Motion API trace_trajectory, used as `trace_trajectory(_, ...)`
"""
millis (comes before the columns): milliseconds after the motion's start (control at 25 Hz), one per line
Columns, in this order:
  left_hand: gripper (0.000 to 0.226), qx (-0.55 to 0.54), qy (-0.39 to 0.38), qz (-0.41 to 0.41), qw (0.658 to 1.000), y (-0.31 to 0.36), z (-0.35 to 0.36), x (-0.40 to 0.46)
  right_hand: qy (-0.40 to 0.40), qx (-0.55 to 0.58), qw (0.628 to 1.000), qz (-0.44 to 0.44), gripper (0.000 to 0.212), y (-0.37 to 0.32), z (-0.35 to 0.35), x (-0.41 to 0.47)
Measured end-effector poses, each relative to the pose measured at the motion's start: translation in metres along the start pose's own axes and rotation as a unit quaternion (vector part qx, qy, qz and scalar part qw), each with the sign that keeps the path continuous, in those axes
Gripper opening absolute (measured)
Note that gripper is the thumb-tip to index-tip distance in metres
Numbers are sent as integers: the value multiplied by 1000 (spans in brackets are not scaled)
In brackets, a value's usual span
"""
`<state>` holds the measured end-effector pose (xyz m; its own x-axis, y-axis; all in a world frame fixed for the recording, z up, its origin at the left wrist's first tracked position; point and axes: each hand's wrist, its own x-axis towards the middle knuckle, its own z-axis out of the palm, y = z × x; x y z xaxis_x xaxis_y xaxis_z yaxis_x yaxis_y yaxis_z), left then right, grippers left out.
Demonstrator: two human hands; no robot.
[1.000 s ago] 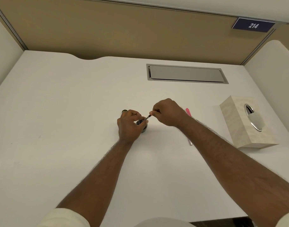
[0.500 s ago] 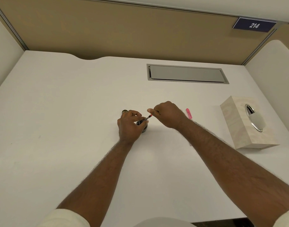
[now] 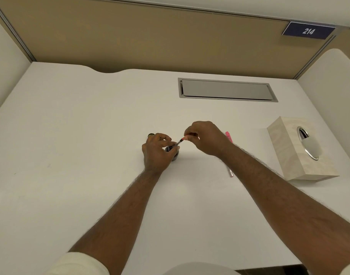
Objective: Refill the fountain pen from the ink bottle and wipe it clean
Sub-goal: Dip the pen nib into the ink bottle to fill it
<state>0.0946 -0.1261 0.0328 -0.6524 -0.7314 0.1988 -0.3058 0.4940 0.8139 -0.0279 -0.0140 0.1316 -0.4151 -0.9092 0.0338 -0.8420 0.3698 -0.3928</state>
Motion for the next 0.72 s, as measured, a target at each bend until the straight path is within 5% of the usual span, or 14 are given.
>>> trace_trajectory(280, 9, 5, 7, 1, 1000, 3, -2, -2, -1, -28, 999, 25, 30, -3, 5, 0)
trace_trajectory(520, 6, 12, 2, -17, 1000, 10, -3, 0, 19, 49, 998, 18, 22, 1, 4, -3)
trace_trajectory(720, 7, 14, -4, -18, 1000, 11, -3, 0, 6, -14, 1000, 20, 17, -1, 7, 1)
